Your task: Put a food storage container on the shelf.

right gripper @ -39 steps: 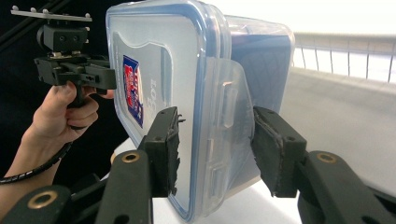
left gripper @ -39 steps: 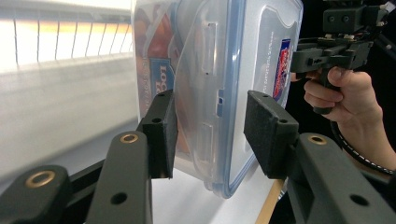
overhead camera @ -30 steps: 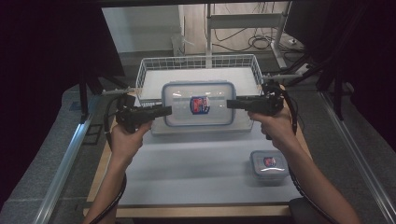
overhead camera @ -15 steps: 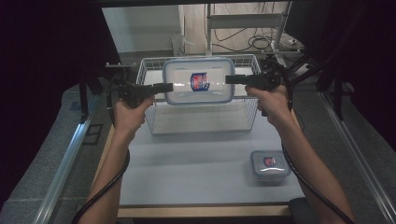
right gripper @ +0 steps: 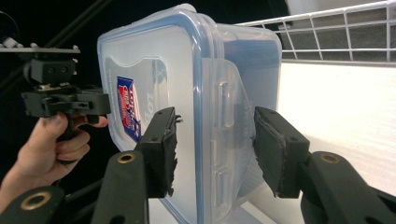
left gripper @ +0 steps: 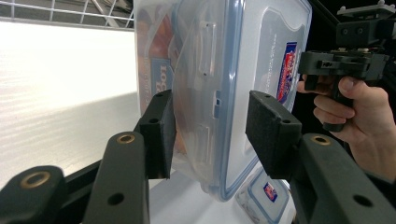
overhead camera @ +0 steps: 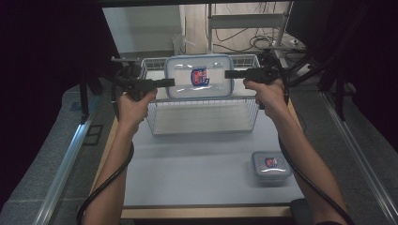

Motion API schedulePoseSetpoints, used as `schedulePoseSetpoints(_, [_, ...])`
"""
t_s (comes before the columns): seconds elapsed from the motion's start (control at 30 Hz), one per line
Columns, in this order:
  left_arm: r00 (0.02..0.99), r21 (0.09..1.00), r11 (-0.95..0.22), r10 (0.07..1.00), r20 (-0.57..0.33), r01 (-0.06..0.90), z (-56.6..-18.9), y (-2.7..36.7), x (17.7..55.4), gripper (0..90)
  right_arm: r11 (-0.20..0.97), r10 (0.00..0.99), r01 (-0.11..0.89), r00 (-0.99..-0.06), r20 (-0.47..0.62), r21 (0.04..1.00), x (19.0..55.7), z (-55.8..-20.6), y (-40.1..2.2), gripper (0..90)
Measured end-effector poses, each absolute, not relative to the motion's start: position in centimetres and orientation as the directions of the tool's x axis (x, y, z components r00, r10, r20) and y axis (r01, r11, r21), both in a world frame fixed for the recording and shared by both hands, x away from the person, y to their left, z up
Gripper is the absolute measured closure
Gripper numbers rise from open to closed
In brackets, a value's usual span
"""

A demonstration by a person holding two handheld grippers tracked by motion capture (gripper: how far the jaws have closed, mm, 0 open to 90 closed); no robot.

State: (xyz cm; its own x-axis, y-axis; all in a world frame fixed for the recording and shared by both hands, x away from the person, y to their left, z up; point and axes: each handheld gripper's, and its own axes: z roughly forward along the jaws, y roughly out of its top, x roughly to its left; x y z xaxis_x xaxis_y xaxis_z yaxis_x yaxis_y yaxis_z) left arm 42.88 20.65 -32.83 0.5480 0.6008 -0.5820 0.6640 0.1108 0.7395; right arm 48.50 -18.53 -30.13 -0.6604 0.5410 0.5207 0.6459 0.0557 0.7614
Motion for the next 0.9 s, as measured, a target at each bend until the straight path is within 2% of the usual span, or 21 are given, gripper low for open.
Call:
schedulePoseSetpoints(0.73, [0.507, 0.721, 0.119, 0.633, -0.585, 0.682, -32.6, 20.4, 44.6, 47.1, 0.015, 0.584, 0.649, -0.623, 0.521, 0.76, 50.0, -30.4, -18.0, 46.0])
schedulePoseSetpoints(0.83, [0.499, 0.723, 0.114, 0.65, -0.573, 0.682, -32.6, 20.2, 44.9, 48.2, 0.019, 0.607, 0.649, -0.612, 0.506, 0.761, 50.2, -30.5, -17.7, 43.0])
schedulePoseSetpoints(0.87, [0.482, 0.722, 0.126, 0.664, -0.571, 0.68, -32.7, 20.2, 45.0, 44.0, 0.04, 0.644, 0.643, -0.602, 0.473, 0.765, 50.4, -30.6, -17.6, 43.6])
schedulePoseSetpoints(0.9, [0.485, 0.721, 0.147, 0.648, -0.587, 0.677, -32.8, 20.4, 45.1, 44.0, 0.04, 0.644, 0.643, -0.602, 0.473, 0.765, 50.4, -30.6, -17.6, 43.6])
